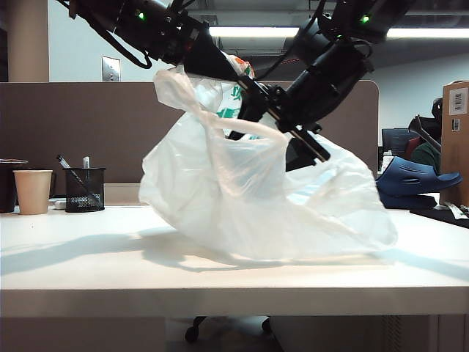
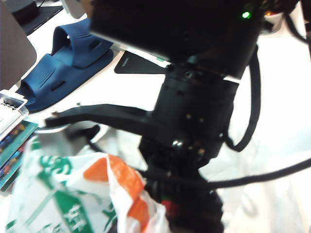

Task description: Put the power bank into the bag.

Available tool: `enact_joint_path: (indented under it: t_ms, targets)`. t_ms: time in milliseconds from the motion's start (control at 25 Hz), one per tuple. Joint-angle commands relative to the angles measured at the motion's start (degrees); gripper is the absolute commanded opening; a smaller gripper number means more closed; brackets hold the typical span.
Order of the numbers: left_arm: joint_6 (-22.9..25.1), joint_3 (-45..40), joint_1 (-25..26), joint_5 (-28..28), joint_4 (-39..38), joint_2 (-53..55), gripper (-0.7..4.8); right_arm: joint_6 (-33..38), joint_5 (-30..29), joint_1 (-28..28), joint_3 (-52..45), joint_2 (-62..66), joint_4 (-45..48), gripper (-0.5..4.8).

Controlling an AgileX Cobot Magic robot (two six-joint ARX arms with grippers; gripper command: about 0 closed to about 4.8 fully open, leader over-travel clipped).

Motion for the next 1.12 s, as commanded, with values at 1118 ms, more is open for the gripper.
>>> enact_joint_path:
  t_ms: [1118]
  targets:
    - [-0.1,0.1,0.2,6.7,1.0,-0.2,-0.06,-1.3,-11.4,2.0,0.5,5.5,12.3,1.03]
